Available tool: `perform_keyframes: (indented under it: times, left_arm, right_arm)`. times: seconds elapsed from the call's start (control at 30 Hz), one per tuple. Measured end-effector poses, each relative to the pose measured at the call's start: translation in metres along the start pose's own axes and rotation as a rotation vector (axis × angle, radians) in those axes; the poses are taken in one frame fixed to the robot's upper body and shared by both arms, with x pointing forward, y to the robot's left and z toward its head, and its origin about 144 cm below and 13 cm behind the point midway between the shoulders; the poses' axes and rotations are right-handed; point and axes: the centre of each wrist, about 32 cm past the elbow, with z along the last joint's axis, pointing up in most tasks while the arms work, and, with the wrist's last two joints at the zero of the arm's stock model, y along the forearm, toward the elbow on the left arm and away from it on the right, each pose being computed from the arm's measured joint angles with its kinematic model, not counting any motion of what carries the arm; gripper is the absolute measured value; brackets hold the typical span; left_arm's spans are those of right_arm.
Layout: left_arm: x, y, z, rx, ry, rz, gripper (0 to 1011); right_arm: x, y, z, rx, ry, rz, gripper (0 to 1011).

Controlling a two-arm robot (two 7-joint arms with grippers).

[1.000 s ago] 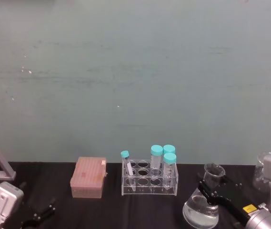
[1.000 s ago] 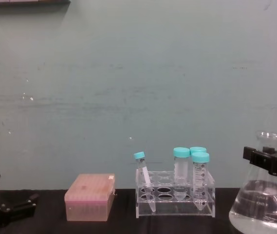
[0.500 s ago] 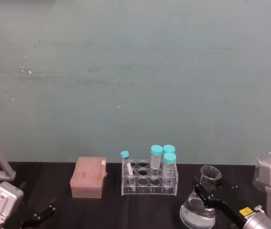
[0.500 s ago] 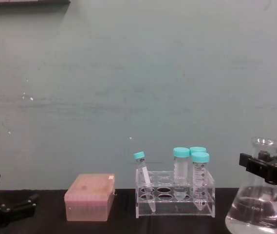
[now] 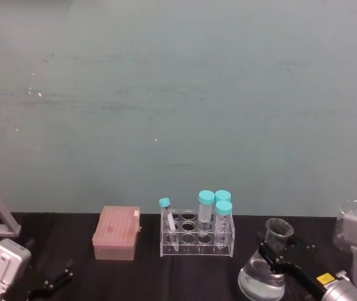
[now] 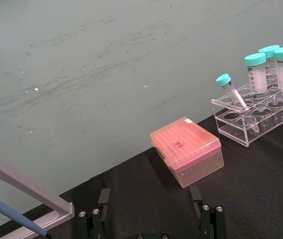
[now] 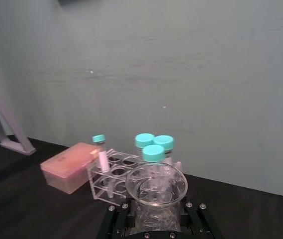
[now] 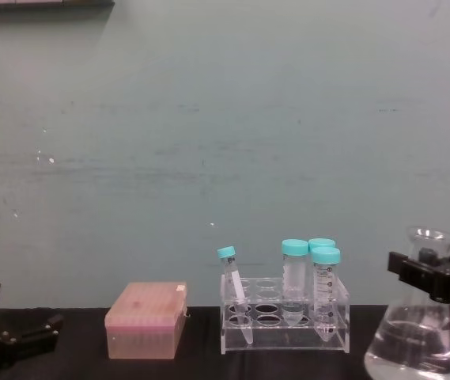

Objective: Pick up the beaker with the right gripper, shake it three times, and then put it down.

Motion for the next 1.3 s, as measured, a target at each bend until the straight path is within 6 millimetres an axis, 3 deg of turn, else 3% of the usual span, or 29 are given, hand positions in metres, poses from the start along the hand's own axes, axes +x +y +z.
perform_keyframes:
  times: [0.37,1.3]
  left_arm:
    - [0.0,0.0,0.0,0.0,0.0,0.0,1000]
    - [0.0,0.0,0.0,0.0,0.0,0.0,1000]
  right_arm:
    - [0.011,-0.007,0.002,0.005,-0.014,-0.056,456]
    - [0.008,-0.008,0.001,-0.001,-0.003,-0.068,456]
